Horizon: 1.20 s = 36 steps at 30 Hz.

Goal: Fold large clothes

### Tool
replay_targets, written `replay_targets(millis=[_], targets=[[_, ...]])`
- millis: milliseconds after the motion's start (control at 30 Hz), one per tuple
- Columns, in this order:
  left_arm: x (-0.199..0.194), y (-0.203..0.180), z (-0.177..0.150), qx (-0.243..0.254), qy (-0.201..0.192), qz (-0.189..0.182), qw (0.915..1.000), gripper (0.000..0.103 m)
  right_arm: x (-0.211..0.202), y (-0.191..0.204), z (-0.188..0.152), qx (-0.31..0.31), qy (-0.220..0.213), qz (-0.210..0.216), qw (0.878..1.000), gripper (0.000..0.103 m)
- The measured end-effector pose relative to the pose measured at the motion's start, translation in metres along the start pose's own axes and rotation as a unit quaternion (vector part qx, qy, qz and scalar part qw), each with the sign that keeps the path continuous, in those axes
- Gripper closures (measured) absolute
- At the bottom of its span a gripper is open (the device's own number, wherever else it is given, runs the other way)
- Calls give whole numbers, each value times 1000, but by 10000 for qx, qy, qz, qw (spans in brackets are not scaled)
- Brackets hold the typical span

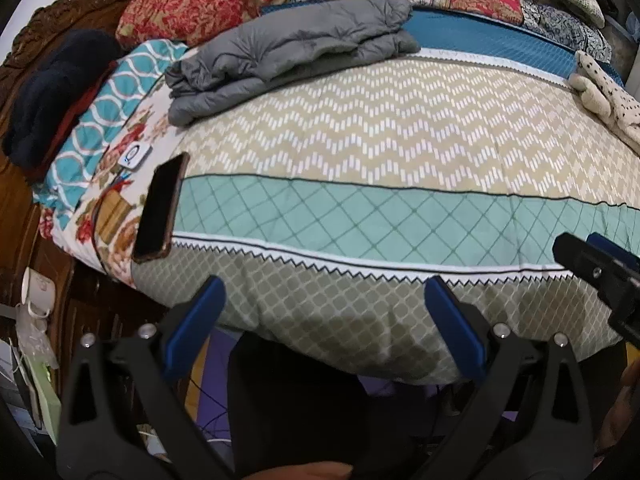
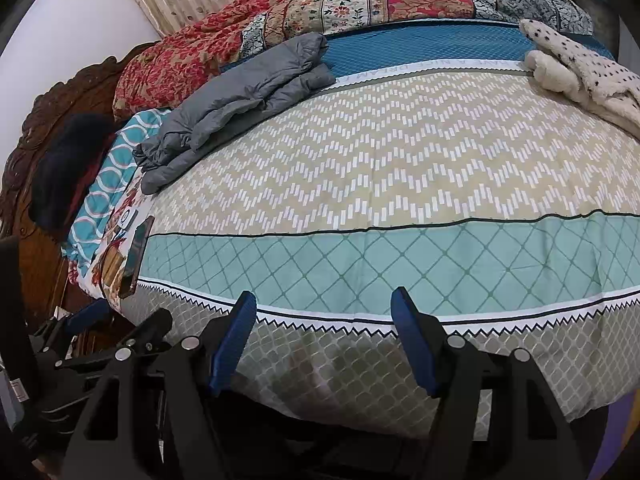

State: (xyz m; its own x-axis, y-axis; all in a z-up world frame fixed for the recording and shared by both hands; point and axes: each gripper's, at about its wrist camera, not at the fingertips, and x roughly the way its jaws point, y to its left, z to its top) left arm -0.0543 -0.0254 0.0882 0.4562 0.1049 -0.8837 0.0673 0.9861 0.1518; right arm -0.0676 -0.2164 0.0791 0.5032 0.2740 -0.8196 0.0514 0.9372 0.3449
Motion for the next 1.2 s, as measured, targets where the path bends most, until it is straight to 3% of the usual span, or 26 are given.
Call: replay_targets(millis=[1200], targets=[[22, -3, -12, 9, 581, -112, 9982, 7, 8, -9, 0, 22, 197, 124, 9997, 75]])
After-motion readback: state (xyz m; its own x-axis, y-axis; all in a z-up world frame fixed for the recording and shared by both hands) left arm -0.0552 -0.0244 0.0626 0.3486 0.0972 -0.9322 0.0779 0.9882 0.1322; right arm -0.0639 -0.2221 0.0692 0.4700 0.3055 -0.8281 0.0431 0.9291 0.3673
